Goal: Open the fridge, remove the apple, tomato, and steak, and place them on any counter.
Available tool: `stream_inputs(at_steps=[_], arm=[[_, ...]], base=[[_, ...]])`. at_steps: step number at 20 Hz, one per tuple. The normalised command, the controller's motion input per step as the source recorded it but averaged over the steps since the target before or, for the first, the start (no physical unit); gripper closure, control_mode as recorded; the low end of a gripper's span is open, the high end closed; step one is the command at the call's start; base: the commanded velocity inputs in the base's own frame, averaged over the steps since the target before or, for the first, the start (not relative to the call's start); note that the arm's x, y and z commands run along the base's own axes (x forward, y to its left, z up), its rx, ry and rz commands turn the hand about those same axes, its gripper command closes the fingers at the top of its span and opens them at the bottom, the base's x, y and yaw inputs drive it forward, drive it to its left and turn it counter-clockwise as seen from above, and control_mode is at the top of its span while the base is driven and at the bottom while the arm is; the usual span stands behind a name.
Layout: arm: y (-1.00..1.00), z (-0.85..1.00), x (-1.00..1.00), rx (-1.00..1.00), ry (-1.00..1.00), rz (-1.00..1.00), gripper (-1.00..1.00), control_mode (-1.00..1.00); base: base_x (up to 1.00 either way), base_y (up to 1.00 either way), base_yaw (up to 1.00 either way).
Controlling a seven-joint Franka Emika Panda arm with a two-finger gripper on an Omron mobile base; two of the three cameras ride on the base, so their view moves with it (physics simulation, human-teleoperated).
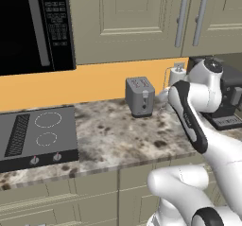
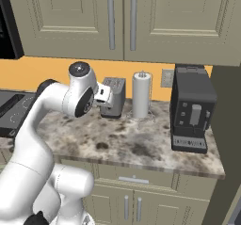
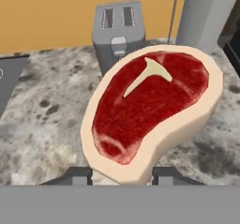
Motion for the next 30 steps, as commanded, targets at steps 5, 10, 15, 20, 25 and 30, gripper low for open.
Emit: stream_inputs(at_steps=[5, 10, 15, 20, 25, 30], arm=[[-0.17, -0.72, 0.59, 0.01, 0.12, -0.04, 1.00, -1.00], [-0.18, -0.85, 0.51, 0.02, 0.14, -0.04, 1.00, -1.00], [-0.19, -0.87, 0.39, 0.02, 0.14, -0.05, 1.00, -1.00], [-0.15, -0.94, 0.11, 0.01, 0.11, -0.04, 1.00, -1.00], [0.00, -0.80, 0.02, 0.00, 0.04, -0.05, 1.00, -1.00], [-0.02, -0.39, 0.06, 0.00, -0.04, -0.03, -1.00, -1.00]], base=[[0.00, 0.00, 0.00], [0.00, 0.00, 0.00], [0.00, 0.00, 0.00], [0.00, 0.00, 0.00], [0.00, 0.00, 0.00], [0.00, 0.00, 0.00]])
